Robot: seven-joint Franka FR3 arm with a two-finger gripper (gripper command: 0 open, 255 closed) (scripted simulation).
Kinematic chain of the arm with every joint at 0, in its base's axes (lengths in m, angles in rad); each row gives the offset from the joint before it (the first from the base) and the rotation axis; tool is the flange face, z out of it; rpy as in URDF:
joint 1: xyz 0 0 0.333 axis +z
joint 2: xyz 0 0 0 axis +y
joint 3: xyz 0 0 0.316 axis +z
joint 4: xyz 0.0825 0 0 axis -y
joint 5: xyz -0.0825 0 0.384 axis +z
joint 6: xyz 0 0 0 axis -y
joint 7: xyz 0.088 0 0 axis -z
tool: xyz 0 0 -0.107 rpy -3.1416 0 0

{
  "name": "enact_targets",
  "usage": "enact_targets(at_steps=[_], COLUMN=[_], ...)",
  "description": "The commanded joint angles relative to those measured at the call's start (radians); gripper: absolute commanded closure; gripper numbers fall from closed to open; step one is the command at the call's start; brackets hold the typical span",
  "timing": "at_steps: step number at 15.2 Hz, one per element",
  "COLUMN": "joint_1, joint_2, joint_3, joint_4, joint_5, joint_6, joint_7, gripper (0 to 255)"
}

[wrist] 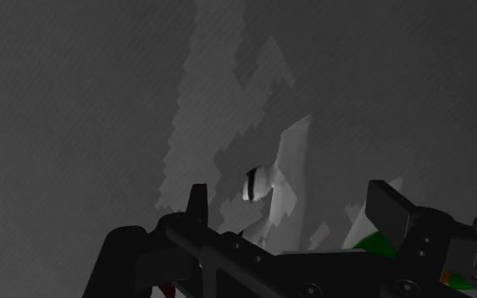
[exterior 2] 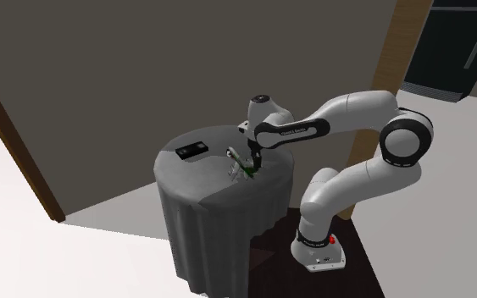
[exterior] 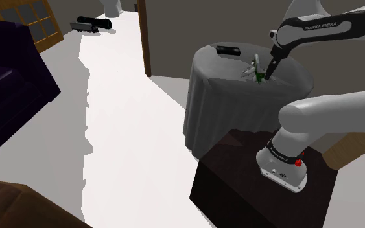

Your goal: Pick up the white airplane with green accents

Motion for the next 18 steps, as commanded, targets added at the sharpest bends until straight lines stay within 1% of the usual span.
enact_targets(at_steps=[1,7,18], joint_1=[-0.003,-0.007,0.008], joint_2=[0.009,0.009,-0.029], joint_3=[-0.002,-0.007,0.019], joint_4=[-0.012,-0.013,0.113], joint_5=[-0.011,-0.014,0.022], joint_6=[0.017,0.018,-0.145], joint_7=[0.001,-0.005,-0.028], gripper=[255,255,255])
